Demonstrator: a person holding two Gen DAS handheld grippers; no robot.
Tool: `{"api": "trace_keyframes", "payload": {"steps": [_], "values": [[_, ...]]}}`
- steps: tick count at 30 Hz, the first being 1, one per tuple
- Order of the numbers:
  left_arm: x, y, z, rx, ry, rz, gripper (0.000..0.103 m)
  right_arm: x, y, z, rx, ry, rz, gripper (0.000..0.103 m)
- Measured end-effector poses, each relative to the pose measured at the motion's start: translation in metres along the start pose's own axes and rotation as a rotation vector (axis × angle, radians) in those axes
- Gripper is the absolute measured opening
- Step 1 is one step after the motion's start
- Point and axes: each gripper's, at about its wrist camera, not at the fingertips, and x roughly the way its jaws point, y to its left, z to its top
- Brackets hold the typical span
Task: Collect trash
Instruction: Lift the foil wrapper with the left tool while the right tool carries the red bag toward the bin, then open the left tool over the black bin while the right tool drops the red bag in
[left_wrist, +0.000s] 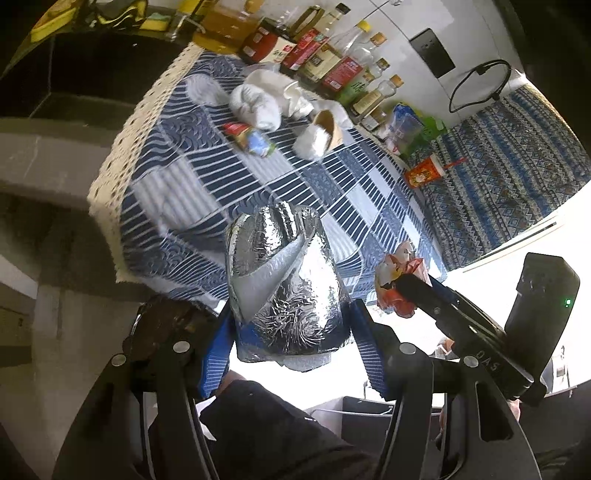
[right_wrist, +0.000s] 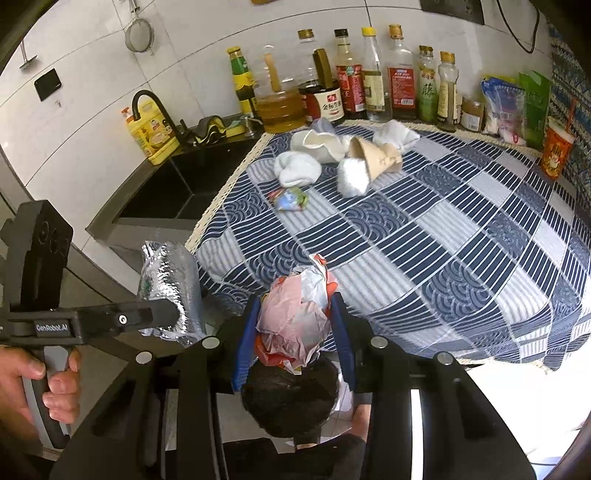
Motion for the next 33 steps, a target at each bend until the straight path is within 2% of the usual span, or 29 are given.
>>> {"api": "trace_keyframes", "payload": {"steps": [8, 16, 27, 33], "values": [[0.008, 0.024, -0.028, -0.061, 0.043, 0.023, 0.059, 0.021, 0.009, -0.023, 0.009, 0.071, 0.035, 0.040], [0.035, 0.048, -0.051, -0.111, 0.123, 0.060, 0.059, 0.056, 0.003, -0.050, 0.048, 0.182, 0.054, 0.040], [0.079, 0.088, -0.083, -0.190, 0.222, 0.130, 0.059, 0.139, -0.023, -0.105, 0.163, 0.383, 0.110, 0.040], [0.110, 0.117, -0.099, -0.251, 0.282, 0.139, 0.059, 0.172, -0.025, -0.123, 0.181, 0.383, 0.143, 0.040]]}}
